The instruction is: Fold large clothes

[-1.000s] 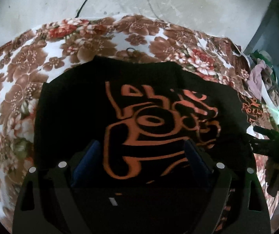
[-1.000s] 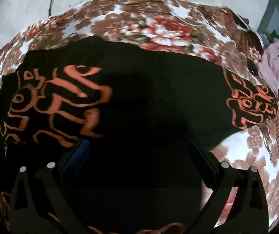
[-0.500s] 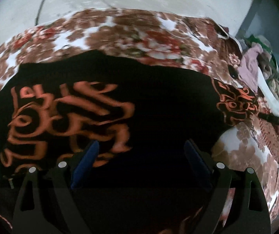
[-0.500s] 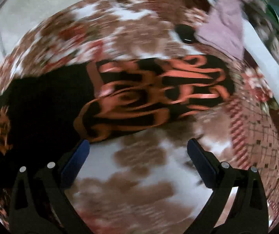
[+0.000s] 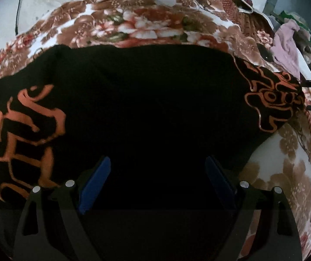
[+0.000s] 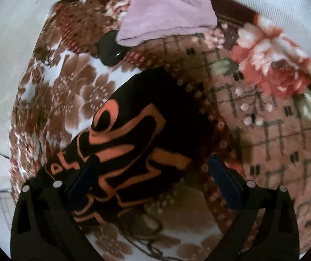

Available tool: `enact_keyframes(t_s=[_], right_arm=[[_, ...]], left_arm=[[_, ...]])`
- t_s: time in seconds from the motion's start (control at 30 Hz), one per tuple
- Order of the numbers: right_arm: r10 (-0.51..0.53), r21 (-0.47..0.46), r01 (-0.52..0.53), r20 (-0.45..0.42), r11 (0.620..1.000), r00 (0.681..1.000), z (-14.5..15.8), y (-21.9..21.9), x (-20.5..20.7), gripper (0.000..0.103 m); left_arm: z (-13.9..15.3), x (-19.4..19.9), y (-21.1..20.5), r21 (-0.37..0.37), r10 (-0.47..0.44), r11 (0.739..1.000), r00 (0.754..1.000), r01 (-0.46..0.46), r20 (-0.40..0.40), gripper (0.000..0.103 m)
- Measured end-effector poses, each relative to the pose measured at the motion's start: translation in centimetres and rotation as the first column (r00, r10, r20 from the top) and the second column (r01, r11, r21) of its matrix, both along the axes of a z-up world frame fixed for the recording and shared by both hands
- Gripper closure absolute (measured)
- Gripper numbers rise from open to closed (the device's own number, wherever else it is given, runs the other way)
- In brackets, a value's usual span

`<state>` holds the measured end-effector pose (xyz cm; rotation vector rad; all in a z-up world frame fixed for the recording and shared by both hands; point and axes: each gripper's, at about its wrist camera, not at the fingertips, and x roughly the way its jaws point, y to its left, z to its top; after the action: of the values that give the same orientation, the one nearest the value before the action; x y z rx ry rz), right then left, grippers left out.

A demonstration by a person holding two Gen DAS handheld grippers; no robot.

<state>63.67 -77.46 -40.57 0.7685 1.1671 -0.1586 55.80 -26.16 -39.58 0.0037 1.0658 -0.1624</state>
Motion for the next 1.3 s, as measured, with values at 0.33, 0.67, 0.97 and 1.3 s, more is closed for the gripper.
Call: enact_keyframes(t_s=[0.33,0.67,0.97,1.3], right_arm=[[-0.076,0.254,0.077,-0.015,0.964,0.997,-2.6,-2.7,0.0,0.067],[0.02,0.127,-0.036,0.126,0.991,0.992,3.4,-0.4,-0.2,0.086],[0.168,0.008,-0.18,0.325,0.984,0.931,14.0,6.8,-0.9,0.086],[0.346,0.004,-0.392,0.46,0.92,0.817,23.0,23.2,-1.7,0.087]], left_arm=[[-1.9,-0.4,-0.4,-0.02,0.006,1.0,1.0,-0.006,-0.013,0.014],[-2.8,-0.2,-0.6,-0.009,0.01,1.0,1.0,-0.01,-0.026,0.013],[-4.0,0.0,-1.9,0.071,-0.009,0.997,1.0,0.01,-0.012,0.006],[1.8,-1.1,1.3,-0.055,-0.078,0.995,0.997,0.079,0.028,0.011]])
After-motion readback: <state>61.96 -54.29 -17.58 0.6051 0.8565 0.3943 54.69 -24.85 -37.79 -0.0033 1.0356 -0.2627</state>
